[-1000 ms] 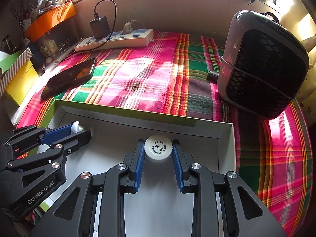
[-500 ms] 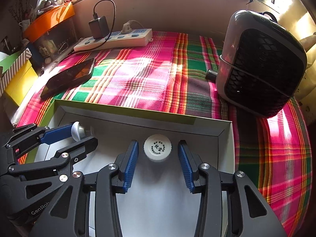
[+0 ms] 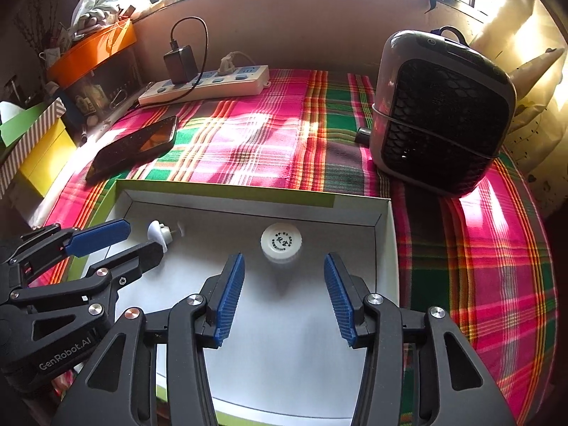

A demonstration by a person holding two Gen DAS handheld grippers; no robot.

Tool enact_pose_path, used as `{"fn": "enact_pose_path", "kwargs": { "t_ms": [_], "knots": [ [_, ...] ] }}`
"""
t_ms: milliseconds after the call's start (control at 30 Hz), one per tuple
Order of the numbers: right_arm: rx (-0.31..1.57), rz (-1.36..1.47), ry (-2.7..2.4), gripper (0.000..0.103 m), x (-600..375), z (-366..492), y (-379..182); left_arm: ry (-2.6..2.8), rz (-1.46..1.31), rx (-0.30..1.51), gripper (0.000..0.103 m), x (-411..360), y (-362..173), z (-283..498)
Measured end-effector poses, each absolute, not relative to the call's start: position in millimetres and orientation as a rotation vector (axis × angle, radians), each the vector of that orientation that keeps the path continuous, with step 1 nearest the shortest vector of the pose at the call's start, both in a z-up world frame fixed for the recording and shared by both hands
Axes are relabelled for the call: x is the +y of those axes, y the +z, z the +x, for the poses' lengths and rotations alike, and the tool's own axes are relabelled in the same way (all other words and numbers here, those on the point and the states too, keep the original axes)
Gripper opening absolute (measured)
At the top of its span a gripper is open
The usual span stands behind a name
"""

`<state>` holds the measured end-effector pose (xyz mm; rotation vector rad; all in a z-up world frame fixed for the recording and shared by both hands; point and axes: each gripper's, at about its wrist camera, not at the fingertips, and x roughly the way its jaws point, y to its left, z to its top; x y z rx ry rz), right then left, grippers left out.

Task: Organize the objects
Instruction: 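Open left tool to drop the knob while right tool releases the container into the box, then move left tool to the black button disc while right tool approaches the black cylindrical device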

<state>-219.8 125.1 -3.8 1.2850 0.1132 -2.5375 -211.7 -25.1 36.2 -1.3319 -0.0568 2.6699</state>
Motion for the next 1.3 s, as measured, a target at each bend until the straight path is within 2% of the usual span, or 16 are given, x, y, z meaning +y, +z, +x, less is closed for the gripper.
{"fn": "enact_pose_path", "kwargs": {
  "t_ms": [800,1300],
  "knots": [
    [0.080,1.180,-2.602,0.048,148,-137,12,2.760,-1.216,-0.076,0.042,-39,56,-125],
    [0.067,1.105,-2.670,0.048,174,-93,15,2.774,-1.213,-0.154,0.042,-69,42,-82]
  ]
}}
